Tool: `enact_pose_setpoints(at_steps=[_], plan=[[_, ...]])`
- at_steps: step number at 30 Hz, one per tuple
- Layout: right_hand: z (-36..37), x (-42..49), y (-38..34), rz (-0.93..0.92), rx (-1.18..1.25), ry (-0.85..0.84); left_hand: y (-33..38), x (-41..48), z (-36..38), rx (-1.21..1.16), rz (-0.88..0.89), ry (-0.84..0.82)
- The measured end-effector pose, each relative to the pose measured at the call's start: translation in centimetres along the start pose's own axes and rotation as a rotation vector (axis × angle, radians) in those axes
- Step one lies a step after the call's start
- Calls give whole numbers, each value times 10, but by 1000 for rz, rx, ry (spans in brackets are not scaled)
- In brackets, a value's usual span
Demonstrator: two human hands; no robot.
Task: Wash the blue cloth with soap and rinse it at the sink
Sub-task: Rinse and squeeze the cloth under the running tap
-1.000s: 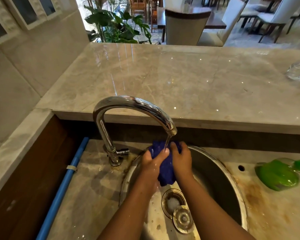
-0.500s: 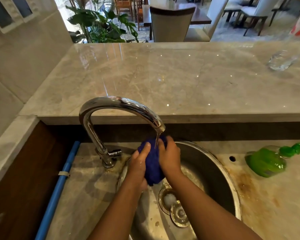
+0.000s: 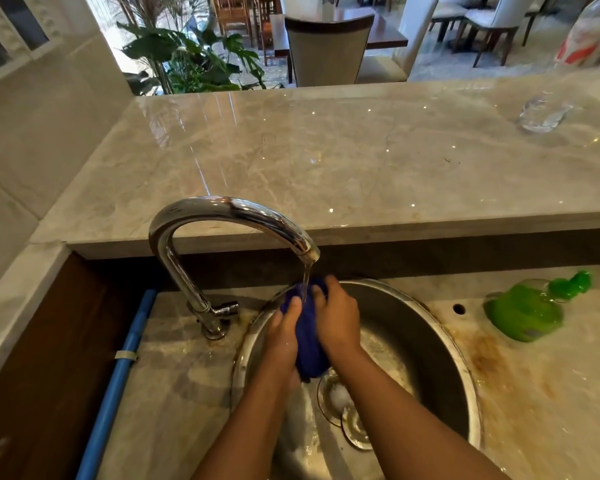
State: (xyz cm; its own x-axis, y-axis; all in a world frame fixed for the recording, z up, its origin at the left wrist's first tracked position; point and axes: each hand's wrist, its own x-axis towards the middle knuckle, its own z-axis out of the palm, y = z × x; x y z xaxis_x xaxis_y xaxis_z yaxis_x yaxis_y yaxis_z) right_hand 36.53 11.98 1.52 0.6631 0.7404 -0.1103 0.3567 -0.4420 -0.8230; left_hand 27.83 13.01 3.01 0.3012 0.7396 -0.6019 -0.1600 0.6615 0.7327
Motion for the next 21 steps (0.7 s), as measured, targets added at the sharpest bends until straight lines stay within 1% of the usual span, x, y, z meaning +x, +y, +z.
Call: enact_pose_setpoints(at_steps=[2,3,4,6,8,9,10,12,13,14,16,18,20,21], plan=[[-3,1,10,78,110,-3,3,-3,-4,70,49,-58],[-5,-3,11,81,174,1,6,-3,-5,96,59,-51],[-7,-9,8,75,227,22,9,0,-5,99,59,1],[-9,-21,2,11,354,74,17,9,-6,-40,-8,113],[-8,-36,-13,-55,451,24,21,13,-3,-226,-119,109],[-6,-43,-21,-89,446,-18,20,14,-2,-269,-139,82],[-2,-44,-27,-133,385,-42,18,13,1,-264,-130,77],[3,-34,-30,-188,163,-17,14,7,10,-221,-115,59],[3,-25,-30,-157,75,5,12,4,13,-197,-106,69],[1,-13,-28,-90,41,18,10,2,14,-186,-92,75],[-6,6,-23,57,95,24,6,1,13,-179,-40,60],[-7,12,-18,141,190,13,6,1,10,-161,41,42],[-7,5,-16,163,258,36,12,7,6,-147,98,61],[-9,-3,-16,130,297,65,18,9,5,-149,113,89]])
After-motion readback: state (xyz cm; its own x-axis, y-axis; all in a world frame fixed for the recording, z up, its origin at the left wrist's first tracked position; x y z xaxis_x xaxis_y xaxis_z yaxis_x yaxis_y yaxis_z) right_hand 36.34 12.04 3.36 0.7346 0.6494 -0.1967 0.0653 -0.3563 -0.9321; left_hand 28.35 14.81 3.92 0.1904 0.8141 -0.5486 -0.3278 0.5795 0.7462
